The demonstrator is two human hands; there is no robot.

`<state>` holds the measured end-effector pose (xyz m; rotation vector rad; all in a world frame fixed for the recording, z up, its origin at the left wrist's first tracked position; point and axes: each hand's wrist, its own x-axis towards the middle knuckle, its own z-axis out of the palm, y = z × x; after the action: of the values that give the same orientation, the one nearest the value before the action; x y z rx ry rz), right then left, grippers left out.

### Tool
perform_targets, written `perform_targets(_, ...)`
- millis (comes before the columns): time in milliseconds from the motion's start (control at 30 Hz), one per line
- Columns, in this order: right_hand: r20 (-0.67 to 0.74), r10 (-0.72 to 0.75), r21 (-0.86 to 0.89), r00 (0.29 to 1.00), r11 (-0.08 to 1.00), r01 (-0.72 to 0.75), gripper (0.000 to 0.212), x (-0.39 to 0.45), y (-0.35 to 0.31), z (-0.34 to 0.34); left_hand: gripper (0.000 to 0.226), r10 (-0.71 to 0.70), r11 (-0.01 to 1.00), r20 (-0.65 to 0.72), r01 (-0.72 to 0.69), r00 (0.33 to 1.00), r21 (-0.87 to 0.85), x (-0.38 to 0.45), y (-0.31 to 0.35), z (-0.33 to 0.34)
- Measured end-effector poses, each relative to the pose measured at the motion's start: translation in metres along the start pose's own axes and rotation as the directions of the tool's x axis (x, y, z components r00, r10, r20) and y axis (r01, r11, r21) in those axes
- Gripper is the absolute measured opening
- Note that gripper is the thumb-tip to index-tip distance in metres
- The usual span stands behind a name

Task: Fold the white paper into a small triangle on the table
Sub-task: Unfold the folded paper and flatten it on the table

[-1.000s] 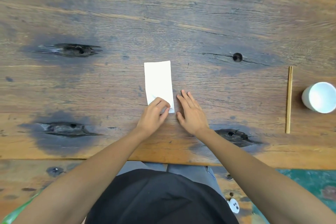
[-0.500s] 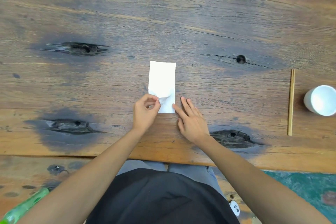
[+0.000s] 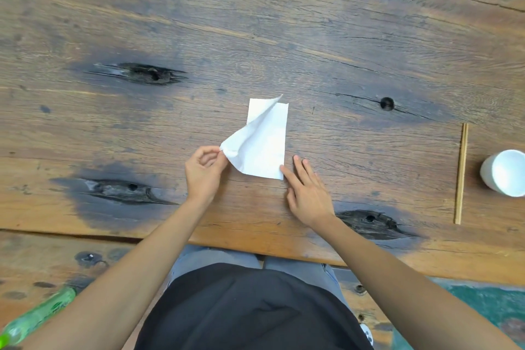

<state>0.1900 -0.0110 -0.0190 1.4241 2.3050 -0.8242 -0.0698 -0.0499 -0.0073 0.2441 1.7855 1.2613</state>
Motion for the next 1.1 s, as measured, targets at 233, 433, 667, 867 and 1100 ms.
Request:
perform_targets(233,0.001,0.040,0.036,0.999,0.999,-0.040,0.062,-0.002,-0.009,-0.003,0.021,0.087,0.986,0.000,-0.086,0.996,0.143,0.006,-0.006,-0.040)
perform_targets(433,-0.001,0.084,0.016,0.996,0.996,-0.084,0.061,-0.002,-0.020,-0.006,0.019,0.070,0.953,-0.016,-0.062,0.997,0.298,0.002,-0.016,-0.062)
perform_targets(667,0.015,0.130,0.024,0.991,0.991,-0.130,0.058,0.001,-0.032,-0.006,0.016,0.299,0.825,0.070,-0.295,0.952,0.483,-0.019,0.007,-0.032)
perform_targets(867,0.010,0.145,0.047,0.989,0.988,-0.145,0.057,0.001,-0.035,-0.007,0.054,0.445,0.314,0.477,-0.631,0.758,0.709,-0.005,0.009,-0.005)
perform_targets(1100,0.005,0.132,0.010,0.991,0.991,-0.132,0.057,-0.003,-0.031,-0.011,0.068,0.092,0.044,0.672,-0.677,0.735,0.735,0.039,0.001,0.007)
